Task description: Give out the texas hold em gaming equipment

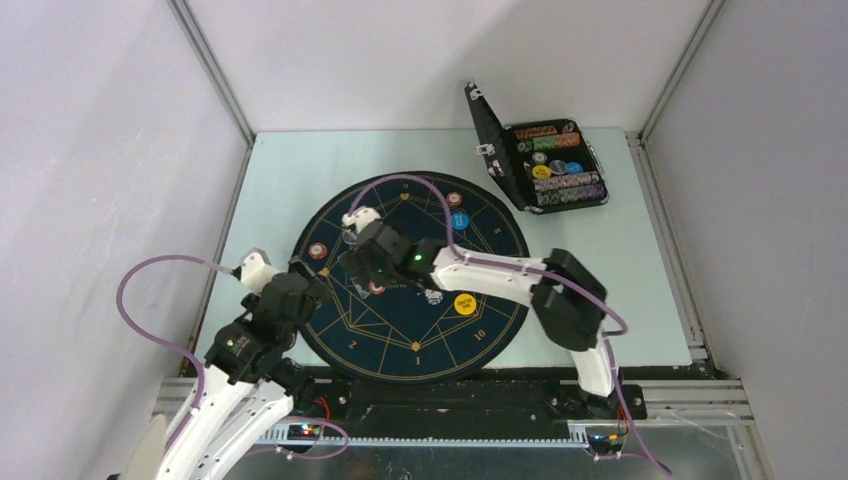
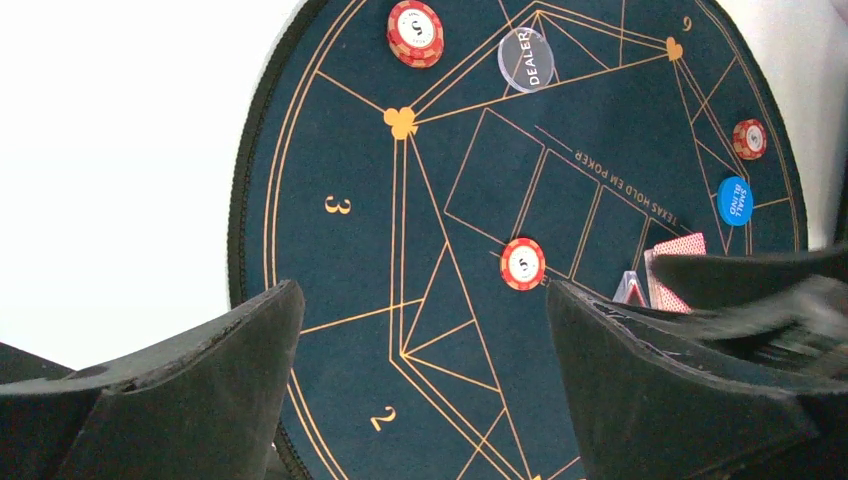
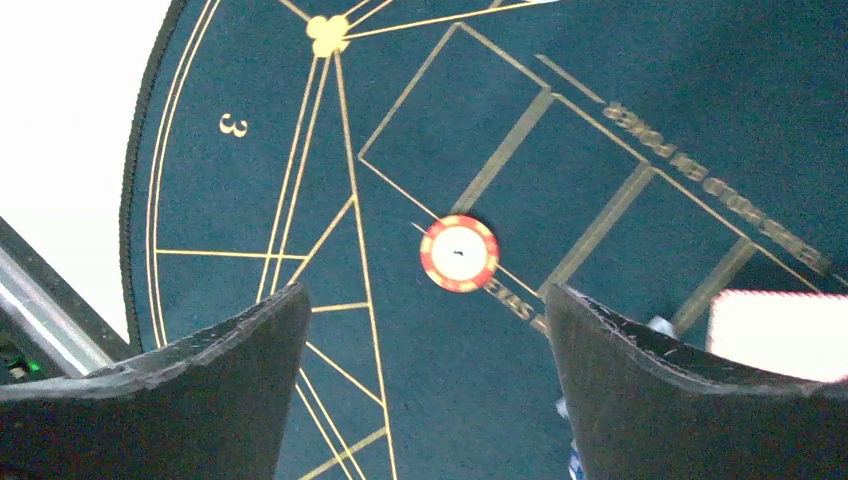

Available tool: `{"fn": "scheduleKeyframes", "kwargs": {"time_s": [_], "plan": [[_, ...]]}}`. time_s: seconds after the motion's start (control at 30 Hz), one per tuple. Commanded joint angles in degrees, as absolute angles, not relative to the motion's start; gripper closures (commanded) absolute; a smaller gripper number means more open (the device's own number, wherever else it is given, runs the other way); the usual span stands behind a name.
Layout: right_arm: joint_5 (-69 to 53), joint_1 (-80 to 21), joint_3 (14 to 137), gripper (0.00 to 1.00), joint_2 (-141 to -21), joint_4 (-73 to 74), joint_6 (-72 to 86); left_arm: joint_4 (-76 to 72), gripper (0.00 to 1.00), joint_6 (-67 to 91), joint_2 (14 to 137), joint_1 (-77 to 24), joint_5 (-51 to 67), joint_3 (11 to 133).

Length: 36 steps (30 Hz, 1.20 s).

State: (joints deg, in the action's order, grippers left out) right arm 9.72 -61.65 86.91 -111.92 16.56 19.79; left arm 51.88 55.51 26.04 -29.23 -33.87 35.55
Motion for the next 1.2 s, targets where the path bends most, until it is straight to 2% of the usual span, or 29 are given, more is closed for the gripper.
{"fn": "scheduleKeyframes", "kwargs": {"time_s": [0.0,0.17,0.53,0.83,1.17], "plan": [[9.19,-62.19,94.89,0.13,-119.43,20.65,16.72,52.17,0.02,56.60,25.13,-29.27,-35.17,35.93],[9.69,-62.28,100.97,0.23,-126.29,24.20,16.40,52.09,0.02,56.60,24.88,-29.27,-35.03,35.77],[11.93,-63.45,100.68,0.40,-130.67,27.42,16.43,52.08,0.02,56.60,24.70,-29.27,-35.11,35.75],[12.76,-63.11,101.55,0.39,-133.60,27.48,17.44,52.17,0.02,56.60,24.83,-29.27,-34.89,35.76],[10.47,-61.75,101.46,0.48,-135.19,26.84,18.78,52.10,0.02,56.44,25.24,-29.27,-34.72,35.81]]}}
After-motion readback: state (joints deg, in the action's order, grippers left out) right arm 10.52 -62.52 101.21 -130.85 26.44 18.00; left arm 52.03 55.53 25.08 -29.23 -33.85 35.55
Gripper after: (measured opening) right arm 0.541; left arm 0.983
